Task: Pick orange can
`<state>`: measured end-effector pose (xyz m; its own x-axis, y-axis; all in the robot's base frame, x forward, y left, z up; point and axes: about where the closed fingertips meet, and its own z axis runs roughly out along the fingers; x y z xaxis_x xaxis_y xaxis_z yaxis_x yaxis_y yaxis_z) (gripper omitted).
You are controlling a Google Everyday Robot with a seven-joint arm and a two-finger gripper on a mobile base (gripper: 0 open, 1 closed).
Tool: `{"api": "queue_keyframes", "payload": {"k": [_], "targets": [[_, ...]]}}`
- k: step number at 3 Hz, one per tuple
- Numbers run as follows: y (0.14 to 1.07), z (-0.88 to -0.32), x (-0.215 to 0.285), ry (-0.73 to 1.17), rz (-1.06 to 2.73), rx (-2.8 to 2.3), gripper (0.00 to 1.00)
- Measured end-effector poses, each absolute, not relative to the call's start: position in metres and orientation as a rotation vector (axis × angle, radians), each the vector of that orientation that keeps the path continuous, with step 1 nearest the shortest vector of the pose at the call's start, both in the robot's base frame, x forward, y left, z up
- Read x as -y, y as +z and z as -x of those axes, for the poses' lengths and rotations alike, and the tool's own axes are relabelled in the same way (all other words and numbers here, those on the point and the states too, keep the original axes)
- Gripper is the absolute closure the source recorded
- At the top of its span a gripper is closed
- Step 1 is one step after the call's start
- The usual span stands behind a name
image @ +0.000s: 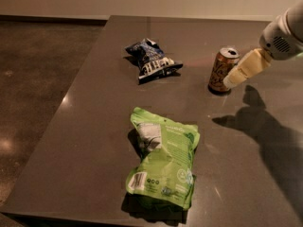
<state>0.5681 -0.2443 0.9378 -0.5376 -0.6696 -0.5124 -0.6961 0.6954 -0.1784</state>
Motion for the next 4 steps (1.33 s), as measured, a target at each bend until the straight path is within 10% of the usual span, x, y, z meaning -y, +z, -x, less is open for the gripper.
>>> {"api": "queue_keyframes", "payload": {"k": [4], "targets": [[0.918, -0.606, 0.221, 0.182, 0.913, -2.270, 0.00]]}}
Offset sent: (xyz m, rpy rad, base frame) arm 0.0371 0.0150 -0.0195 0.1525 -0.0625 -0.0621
